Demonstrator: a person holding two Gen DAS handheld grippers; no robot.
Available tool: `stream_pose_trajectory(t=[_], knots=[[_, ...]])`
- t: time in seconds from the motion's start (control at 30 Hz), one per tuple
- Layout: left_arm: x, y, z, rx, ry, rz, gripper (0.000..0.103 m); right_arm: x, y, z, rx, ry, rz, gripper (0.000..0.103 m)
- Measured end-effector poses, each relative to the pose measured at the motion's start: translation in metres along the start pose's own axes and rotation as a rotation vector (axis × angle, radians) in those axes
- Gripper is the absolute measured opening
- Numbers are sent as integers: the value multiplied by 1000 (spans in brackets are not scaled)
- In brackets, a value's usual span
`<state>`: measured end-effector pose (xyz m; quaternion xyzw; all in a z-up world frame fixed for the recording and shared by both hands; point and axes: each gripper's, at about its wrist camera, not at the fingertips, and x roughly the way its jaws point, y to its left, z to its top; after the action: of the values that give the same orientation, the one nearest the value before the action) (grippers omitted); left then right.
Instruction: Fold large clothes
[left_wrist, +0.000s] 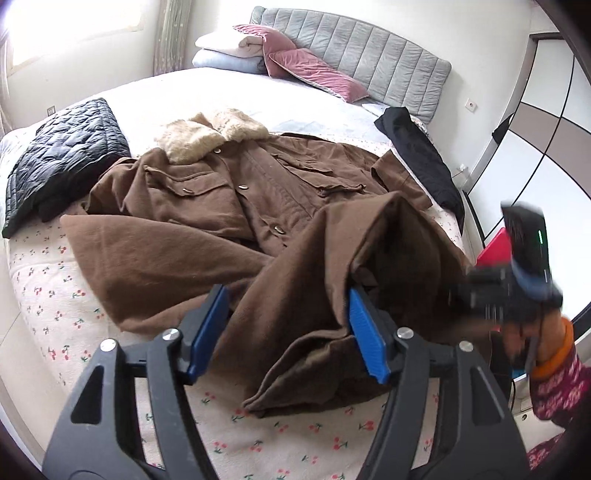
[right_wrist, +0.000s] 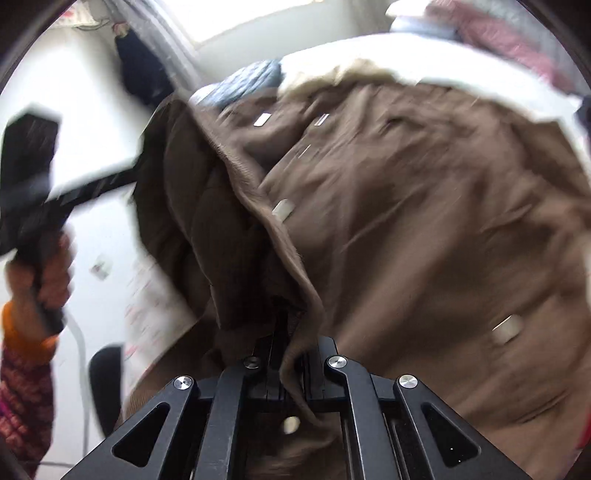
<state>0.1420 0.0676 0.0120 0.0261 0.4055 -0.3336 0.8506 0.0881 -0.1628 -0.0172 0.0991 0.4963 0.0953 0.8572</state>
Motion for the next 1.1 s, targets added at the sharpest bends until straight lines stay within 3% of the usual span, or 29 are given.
stream_pose_trajectory(t=[0.13, 0.27, 0.37, 0.43, 0.53, 0.63, 0.73, 0.9, 1.1], knots=[[7, 12, -1, -15, -3, -24, 74, -8, -30, 45, 5, -52, -103, 5], [10, 13, -5, -41, 1, -88, 74, -6, -30, 75, -3, -76, -163, 5], [9, 8, -13, 3, -5, -143, 74, -13, -34, 86, 11, -117, -155, 5], [12, 9, -16, 18, -4, -117, 74, -14, -40, 94, 32, -132, -147, 5], [21, 20, -17, -19, 21, -92, 74, -9, -56, 111, 89, -138, -155, 5], [23, 27, -17, -72, 7, -138, 74, 2, -78, 127, 165, -119, -146, 5], [35, 20, -18, -55, 37, -183, 74, 14, -89, 132, 186, -99, -137, 5], [67, -11, -22, -22, 142, -332, 72, 20, -88, 123, 178, -95, -110, 5], [86, -59, -18, 59, 191, -325, 68, 2, -80, 116, 147, -116, -83, 6]])
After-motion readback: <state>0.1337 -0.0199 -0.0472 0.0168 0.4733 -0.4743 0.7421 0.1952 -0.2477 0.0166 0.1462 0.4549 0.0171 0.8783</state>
